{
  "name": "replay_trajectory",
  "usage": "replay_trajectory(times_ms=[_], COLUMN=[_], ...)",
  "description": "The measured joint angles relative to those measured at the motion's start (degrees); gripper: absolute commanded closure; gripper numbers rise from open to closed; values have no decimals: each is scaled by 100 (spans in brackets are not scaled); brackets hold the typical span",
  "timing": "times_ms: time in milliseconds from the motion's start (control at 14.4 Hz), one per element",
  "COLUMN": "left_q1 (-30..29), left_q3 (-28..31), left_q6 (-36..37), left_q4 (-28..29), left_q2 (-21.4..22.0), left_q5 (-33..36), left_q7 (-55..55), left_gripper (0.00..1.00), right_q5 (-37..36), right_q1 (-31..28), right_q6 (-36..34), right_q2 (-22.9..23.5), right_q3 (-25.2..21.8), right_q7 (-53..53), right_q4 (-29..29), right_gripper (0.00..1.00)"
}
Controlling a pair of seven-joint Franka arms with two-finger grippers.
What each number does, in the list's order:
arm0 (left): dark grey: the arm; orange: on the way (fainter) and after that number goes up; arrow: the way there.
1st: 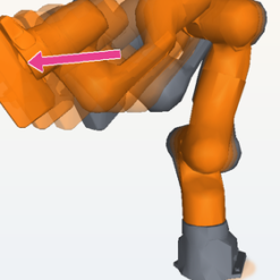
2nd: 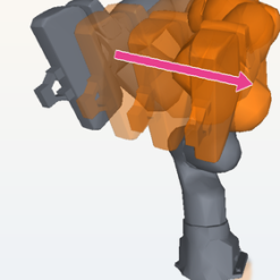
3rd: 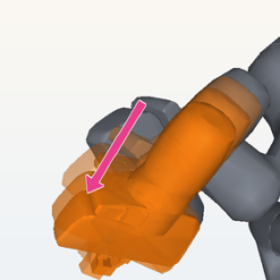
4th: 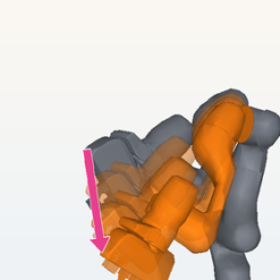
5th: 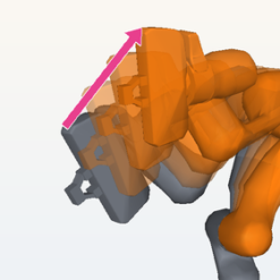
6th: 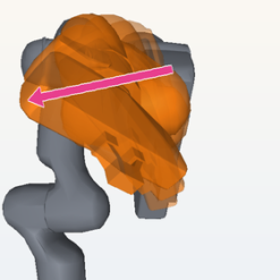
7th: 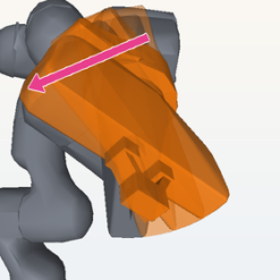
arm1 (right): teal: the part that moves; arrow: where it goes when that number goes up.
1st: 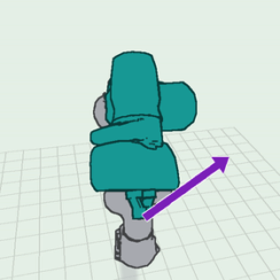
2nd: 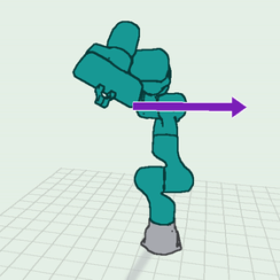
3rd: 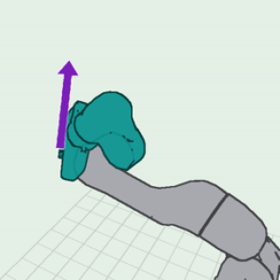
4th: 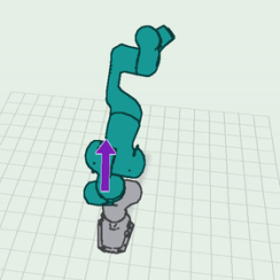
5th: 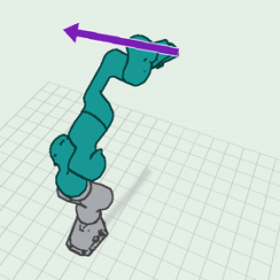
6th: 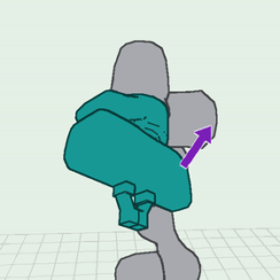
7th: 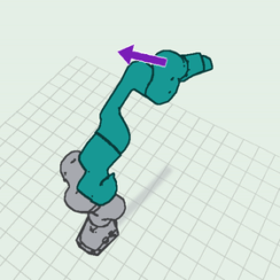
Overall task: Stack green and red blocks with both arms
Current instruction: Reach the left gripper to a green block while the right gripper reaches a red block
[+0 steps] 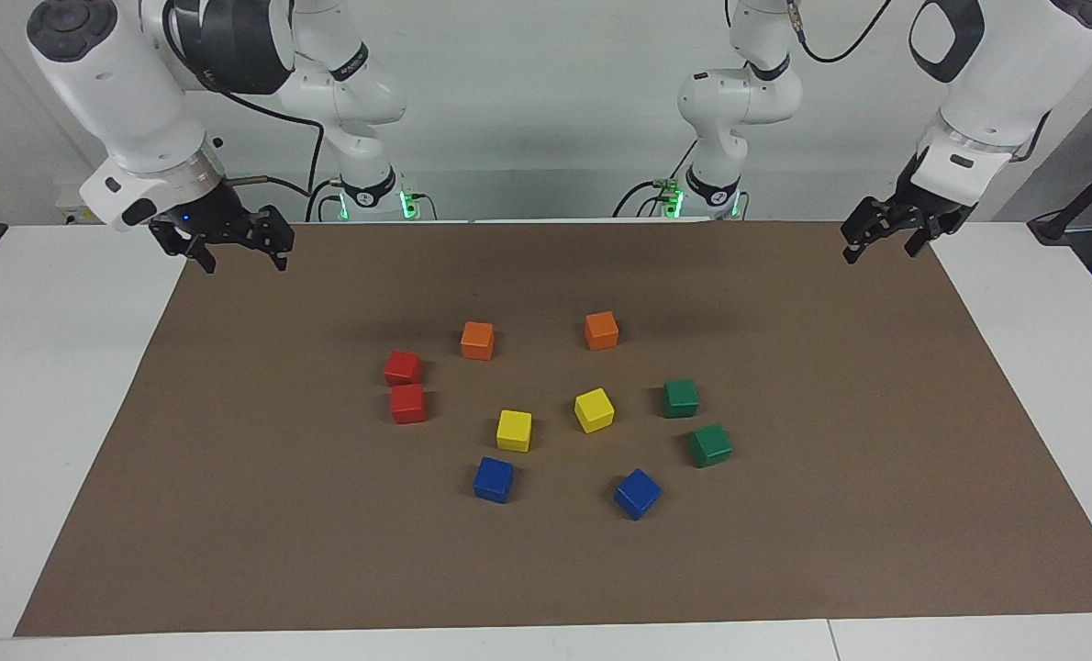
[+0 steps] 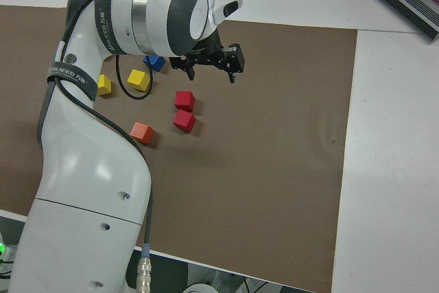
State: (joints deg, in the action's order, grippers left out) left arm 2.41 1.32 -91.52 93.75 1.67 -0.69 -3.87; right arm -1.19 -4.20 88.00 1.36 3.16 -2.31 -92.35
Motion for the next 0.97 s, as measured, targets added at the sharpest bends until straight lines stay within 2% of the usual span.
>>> replay_trajectory(times_ms=[556, 765, 974], left_q1=[1, 214, 783], left_q3=[-11, -95, -138], left_q6=[-38, -906, -1733], left_q4=[74, 789, 1515], left_q2=[9, 144, 158], left_q5=[0, -77, -86], left_q7=[64, 62, -141], left_gripper=[0, 0, 0], right_q5=[0, 0, 3], right_q1=[0, 0, 17], right_q6=[14, 54, 553], right_q2=[-1, -11, -133], right_q3=[0, 1, 20], right_q7=[-1, -110, -132], right_q4=[-82, -194, -602], right_gripper=[0, 0, 0])
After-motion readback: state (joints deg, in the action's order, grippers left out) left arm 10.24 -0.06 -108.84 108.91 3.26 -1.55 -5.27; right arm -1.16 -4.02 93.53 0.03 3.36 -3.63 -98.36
